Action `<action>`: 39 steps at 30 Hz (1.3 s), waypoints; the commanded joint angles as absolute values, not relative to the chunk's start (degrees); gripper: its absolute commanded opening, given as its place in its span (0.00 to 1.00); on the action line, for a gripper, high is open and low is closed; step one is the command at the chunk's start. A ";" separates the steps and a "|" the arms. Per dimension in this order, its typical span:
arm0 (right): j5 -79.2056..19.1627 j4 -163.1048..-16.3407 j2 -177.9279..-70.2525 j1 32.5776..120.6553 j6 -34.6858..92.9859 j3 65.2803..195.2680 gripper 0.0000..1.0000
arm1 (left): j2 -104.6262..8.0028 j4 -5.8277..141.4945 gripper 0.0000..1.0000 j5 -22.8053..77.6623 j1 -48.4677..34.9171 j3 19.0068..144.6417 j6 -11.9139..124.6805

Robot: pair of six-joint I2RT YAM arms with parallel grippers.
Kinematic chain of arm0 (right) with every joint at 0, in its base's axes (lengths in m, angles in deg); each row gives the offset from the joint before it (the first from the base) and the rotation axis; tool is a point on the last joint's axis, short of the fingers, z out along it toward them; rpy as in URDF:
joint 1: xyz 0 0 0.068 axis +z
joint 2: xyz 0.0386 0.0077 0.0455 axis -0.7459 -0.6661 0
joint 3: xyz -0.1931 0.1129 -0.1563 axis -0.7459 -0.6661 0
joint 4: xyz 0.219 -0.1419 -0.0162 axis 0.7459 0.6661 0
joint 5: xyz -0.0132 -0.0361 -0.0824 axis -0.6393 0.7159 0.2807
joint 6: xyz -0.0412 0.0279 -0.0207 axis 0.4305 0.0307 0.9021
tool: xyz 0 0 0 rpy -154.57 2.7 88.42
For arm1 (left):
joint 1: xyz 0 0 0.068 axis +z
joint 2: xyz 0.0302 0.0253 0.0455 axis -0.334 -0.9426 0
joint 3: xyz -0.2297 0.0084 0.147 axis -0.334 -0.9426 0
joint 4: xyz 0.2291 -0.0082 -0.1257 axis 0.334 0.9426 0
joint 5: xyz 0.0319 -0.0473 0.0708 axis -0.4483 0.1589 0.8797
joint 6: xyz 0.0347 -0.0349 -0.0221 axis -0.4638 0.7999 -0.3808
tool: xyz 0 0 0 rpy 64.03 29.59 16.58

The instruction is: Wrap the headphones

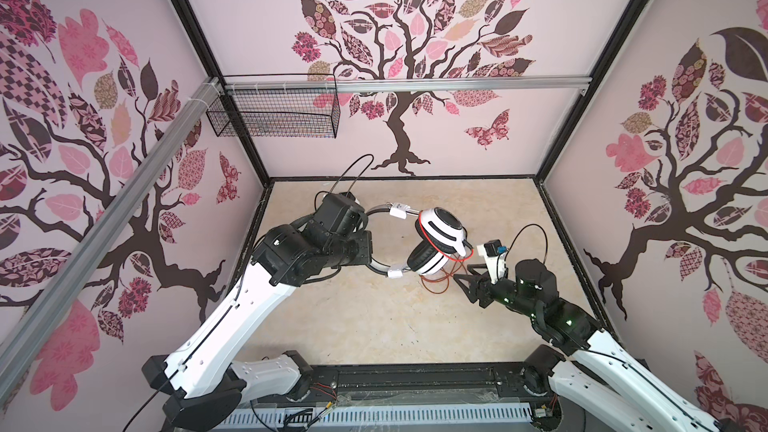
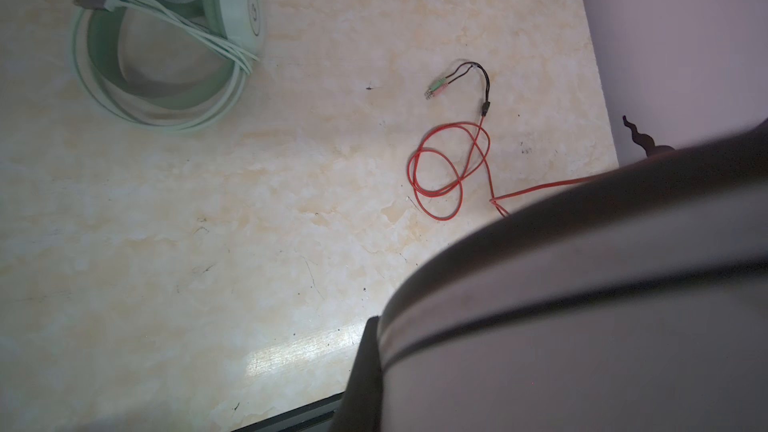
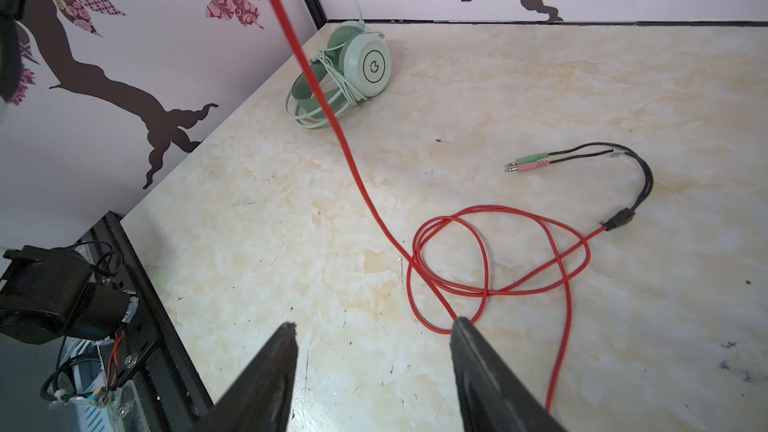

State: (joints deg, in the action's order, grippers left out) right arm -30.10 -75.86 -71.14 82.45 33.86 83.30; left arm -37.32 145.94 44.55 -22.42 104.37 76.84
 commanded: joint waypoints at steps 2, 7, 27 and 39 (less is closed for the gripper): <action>-29.64 -78.02 -71.18 82.50 33.07 79.08 0.62 | -39.58 149.48 0.00 48.12 -22.35 112.42 79.85; -26.26 -86.05 -77.89 82.62 33.20 75.38 0.58 | -40.60 149.52 0.00 48.31 -22.33 115.13 79.55; -25.23 -117.48 -96.87 82.55 36.29 65.75 0.48 | -45.15 151.84 0.00 48.26 -22.07 127.34 79.06; -26.79 -110.01 -92.45 88.61 34.19 66.76 0.00 | -49.27 149.95 0.00 46.89 -15.69 130.13 80.11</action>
